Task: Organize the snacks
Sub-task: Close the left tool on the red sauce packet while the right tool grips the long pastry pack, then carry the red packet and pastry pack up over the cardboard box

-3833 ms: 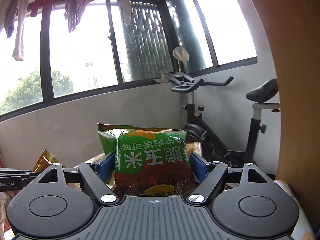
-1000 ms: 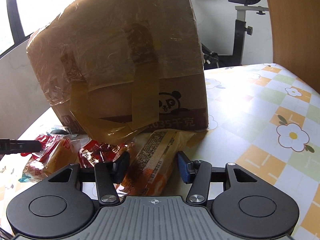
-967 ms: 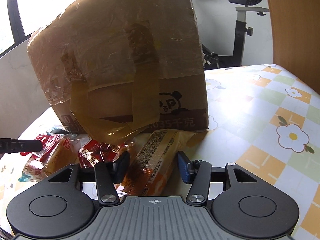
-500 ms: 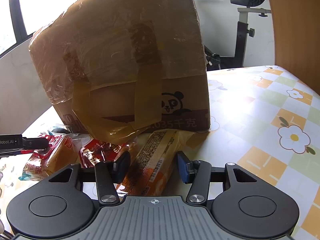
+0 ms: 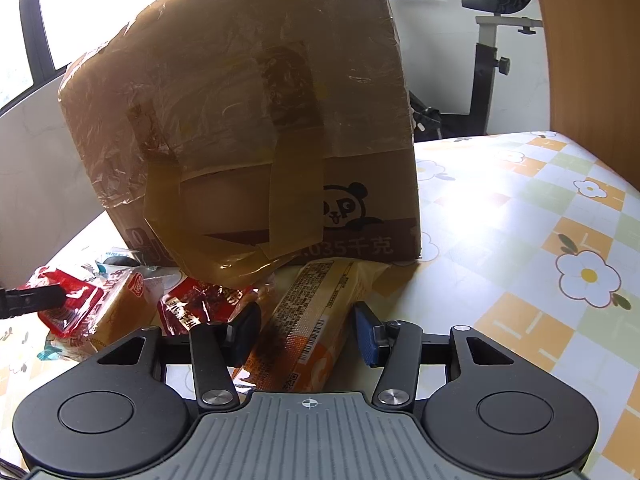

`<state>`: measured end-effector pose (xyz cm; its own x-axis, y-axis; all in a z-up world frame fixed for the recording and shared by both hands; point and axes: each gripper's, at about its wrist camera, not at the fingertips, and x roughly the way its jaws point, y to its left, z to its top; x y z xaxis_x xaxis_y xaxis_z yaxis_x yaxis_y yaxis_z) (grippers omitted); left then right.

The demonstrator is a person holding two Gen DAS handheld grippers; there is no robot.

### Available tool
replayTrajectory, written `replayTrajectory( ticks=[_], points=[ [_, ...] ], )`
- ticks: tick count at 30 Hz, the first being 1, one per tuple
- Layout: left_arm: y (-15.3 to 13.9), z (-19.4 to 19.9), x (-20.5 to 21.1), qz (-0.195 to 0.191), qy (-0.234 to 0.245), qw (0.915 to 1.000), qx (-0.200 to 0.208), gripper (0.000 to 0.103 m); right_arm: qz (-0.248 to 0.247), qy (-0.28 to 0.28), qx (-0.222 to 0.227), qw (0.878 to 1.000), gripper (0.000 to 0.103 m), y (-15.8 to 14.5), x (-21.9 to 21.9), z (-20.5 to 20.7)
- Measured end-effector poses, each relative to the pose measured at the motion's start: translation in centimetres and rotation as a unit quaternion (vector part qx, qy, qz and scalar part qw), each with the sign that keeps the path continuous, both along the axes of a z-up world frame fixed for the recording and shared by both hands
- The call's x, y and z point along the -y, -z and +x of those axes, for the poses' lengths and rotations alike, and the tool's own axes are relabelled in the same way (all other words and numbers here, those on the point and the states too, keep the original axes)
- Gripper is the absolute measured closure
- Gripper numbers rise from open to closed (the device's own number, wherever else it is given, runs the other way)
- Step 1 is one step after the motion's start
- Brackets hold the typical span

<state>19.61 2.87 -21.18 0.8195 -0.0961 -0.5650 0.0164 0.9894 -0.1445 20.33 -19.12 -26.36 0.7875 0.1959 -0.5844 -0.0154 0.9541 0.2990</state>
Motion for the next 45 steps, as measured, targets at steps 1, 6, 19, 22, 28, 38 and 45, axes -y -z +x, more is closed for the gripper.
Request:
replayTrajectory(
  ticks=[1, 6, 19, 22, 28, 38, 45],
  points=[
    [-0.1, -0.3, -0.1, -0.005, -0.003, 1.0, -0.001, 0.082, 0.0, 0.0, 0.0, 1.0, 0.056, 0.0, 0.0, 0.0],
    [0.0, -1.7, -0.3, -0.019, -0.012, 0.9997, -0.011, 0.082, -0.001, -0.001, -0.001, 1.0, 0.056, 0.0, 0.0, 0.1],
    [-0.3, -2.8, 0.3, -0.017, -0.003, 0.9998, -0.008, 0.082, -0.01, -0.004, -0.005, 1.0, 0.056, 0.0, -0.3, 0.2],
    [-0.7, -3.3, 0.5, -0.017, 0.002, 0.9998, 0.001, 0.082, -0.011, -0.008, -0.012, 1.0, 0.057, -0.1, -0.4, 0.2],
    [-1.1, -4.1, 0.1, -0.025, 0.002, 0.9996, 0.013, 0.082, -0.003, -0.014, -0.027, 1.0, 0.061, -0.6, 0.3, -2.1],
    [-2.6, -5.4, -0.2, -0.037, 0.004, 0.9985, 0.041, 0.082, 0.043, 0.036, -0.007, 0.998, 0.062, -2.5, 3.4, -5.7],
    [-5.6, -5.5, -0.7, -0.031, 0.011, 0.996, 0.083, 0.082, 0.027, 0.03, 0.07, 0.997, 0.062, -7.4, 4.2, -6.3]
  ],
)
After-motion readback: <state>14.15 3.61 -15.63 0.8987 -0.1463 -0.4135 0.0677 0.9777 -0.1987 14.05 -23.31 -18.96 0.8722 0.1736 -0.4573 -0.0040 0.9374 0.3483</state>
